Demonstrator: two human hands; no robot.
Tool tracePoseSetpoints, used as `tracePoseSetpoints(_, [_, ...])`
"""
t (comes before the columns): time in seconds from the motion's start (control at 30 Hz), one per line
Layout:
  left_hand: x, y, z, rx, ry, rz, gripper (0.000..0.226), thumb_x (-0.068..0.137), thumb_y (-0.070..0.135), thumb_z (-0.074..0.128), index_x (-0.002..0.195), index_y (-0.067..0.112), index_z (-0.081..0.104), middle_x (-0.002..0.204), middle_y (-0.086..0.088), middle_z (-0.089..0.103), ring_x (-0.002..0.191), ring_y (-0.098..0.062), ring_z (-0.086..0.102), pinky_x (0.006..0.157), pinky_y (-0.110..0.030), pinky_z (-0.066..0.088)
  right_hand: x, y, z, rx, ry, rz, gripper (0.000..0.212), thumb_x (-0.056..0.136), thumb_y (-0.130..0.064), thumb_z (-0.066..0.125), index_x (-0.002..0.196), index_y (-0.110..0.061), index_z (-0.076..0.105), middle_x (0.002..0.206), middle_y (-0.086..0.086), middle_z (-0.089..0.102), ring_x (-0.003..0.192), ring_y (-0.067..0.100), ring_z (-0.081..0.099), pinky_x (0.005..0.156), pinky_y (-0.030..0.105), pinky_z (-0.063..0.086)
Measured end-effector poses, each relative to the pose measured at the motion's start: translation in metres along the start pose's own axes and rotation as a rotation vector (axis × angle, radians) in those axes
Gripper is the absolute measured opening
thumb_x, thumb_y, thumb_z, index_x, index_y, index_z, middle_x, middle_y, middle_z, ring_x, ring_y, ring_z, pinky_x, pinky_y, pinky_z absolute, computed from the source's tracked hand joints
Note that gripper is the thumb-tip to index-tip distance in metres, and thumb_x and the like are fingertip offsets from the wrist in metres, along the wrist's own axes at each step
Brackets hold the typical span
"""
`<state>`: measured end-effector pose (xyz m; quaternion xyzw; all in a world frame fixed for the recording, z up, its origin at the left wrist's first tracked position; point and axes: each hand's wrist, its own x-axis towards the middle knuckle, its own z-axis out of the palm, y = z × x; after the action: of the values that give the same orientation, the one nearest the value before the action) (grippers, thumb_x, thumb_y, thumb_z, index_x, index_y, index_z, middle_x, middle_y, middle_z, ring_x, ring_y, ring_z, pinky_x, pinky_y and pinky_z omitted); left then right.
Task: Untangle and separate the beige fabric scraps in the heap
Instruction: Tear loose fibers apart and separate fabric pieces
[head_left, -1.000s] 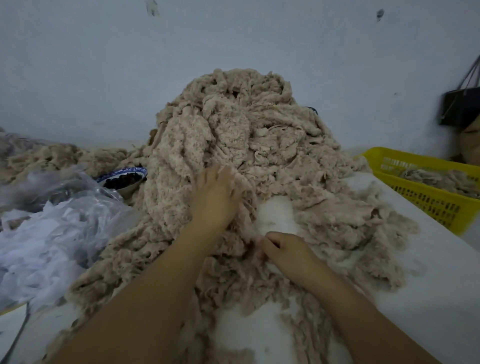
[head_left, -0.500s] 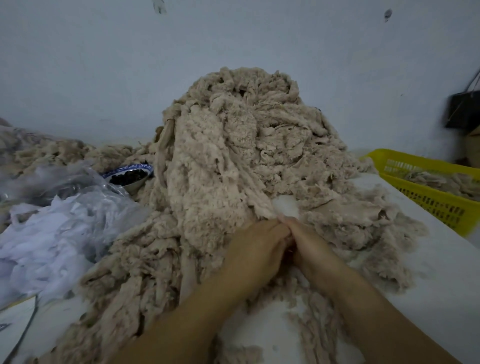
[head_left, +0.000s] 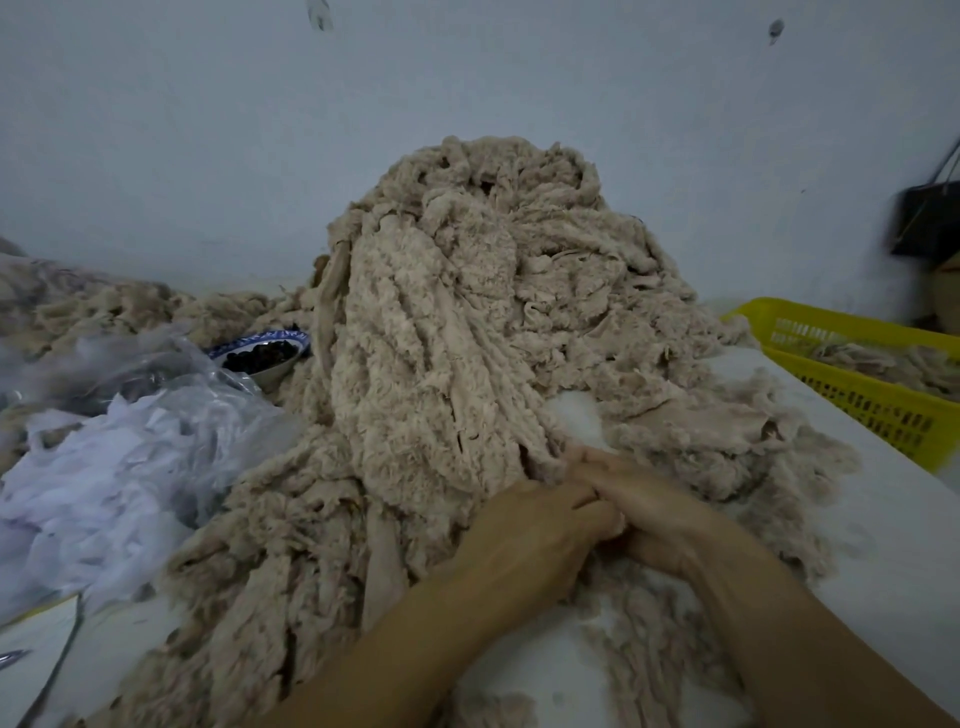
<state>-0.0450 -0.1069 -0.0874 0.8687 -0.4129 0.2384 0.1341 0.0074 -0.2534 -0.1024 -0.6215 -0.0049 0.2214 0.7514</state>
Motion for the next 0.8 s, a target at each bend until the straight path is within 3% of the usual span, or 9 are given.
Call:
tracePoseSetpoints(0.1, [-0.001,0.002,0.002,0.012,-0.015,-0.008,0.012,0.080,0.006,0.065,0.087,0.014,0.071,0.081,-0.006,0.065,0.060,-0.024,0.057,0.051,-0.025,0.036,0.001,0.001,0.002,-0.305,0.238,-0.209,0.014,0.098,-0.013,0.058,0.084,-0.016,0.057,0.074,0.003,0.060,0.057,0.011,0.053,0.051,0.026,0.042])
tracePoseSetpoints(0.17, [-0.002,0.005,0.005,0.080,0.018,-0.080,0.012,0.079,0.007,0.074,0.082,0.015,0.066,0.078,-0.003,0.060,0.056,-0.020,0.052,0.048,-0.025,0.033,0.001,0.001,0.005,-0.481,0.458,-0.390,0.015,0.100,-0.015,0.053,0.086,-0.020,0.050,0.073,0.001,0.055,0.057,0.012,0.049,0.052,0.027,0.040])
tracePoseSetpoints(0.23, [-0.003,0.006,0.007,0.134,0.059,-0.187,0.013,0.082,0.013,0.075,0.082,0.017,0.063,0.076,0.000,0.058,0.052,-0.017,0.049,0.046,-0.025,0.028,0.000,-0.001,0.009,-0.294,0.539,-0.446,0.016,0.102,-0.012,0.048,0.087,-0.018,0.047,0.074,0.004,0.052,0.058,0.015,0.046,0.053,0.029,0.039])
tracePoseSetpoints(0.33, [-0.008,-0.009,0.003,0.220,0.066,-0.319,0.015,0.084,0.026,0.073,0.083,0.019,0.060,0.075,0.002,0.061,0.055,-0.018,0.055,0.051,-0.025,0.025,-0.001,-0.014,0.013,0.345,0.405,-0.264,0.018,0.105,-0.010,0.041,0.107,-0.001,0.057,0.096,0.019,0.067,0.076,0.025,0.066,0.064,0.036,0.055])
tracePoseSetpoints(0.4, [-0.013,-0.028,-0.005,0.263,-0.053,-0.436,0.014,0.088,0.033,0.064,0.094,0.021,0.060,0.086,0.003,0.066,0.076,-0.021,0.063,0.065,-0.029,0.032,-0.004,-0.018,0.013,0.524,0.266,-0.153,0.031,0.107,-0.014,0.039,0.118,0.006,0.060,0.112,0.024,0.070,0.097,0.034,0.071,0.073,0.043,0.060])
tracePoseSetpoints(0.53, [-0.023,-0.068,-0.025,0.242,-0.105,-0.768,0.023,0.090,0.027,0.056,0.111,0.029,0.063,0.105,0.005,0.069,0.100,-0.022,0.063,0.090,-0.031,0.031,-0.003,-0.014,0.016,0.458,0.114,-0.077,0.034,0.103,-0.022,0.046,0.112,0.003,0.067,0.115,0.023,0.070,0.105,0.035,0.069,0.089,0.051,0.057])
tracePoseSetpoints(0.63, [-0.025,-0.092,-0.037,0.266,-0.175,-0.935,0.032,0.094,0.022,0.055,0.124,0.027,0.064,0.130,0.006,0.062,0.118,-0.019,0.056,0.104,-0.033,0.028,-0.004,-0.016,0.010,0.341,0.041,-0.101,0.030,0.101,-0.030,0.054,0.101,-0.010,0.077,0.103,0.013,0.075,0.096,0.031,0.073,0.096,0.050,0.052])
tracePoseSetpoints(0.73, [-0.016,-0.092,-0.050,0.057,-0.395,-0.898,0.039,0.098,0.023,0.052,0.136,0.031,0.056,0.143,0.007,0.048,0.132,-0.018,0.044,0.112,-0.035,0.029,-0.005,-0.009,0.004,0.024,0.081,-0.101,0.030,0.098,-0.015,0.057,0.074,-0.018,0.075,0.080,0.009,0.071,0.073,0.026,0.070,0.091,0.047,0.052])
tracePoseSetpoints(0.8, [-0.008,-0.077,-0.057,-0.114,-0.519,-0.748,0.037,0.100,0.033,0.049,0.137,0.034,0.054,0.132,0.012,0.043,0.123,-0.013,0.043,0.098,-0.030,0.034,-0.006,-0.007,0.004,-0.054,0.170,-0.082,0.012,0.098,-0.013,0.058,0.099,-0.010,0.070,0.098,0.015,0.072,0.090,0.030,0.071,0.087,0.045,0.056])
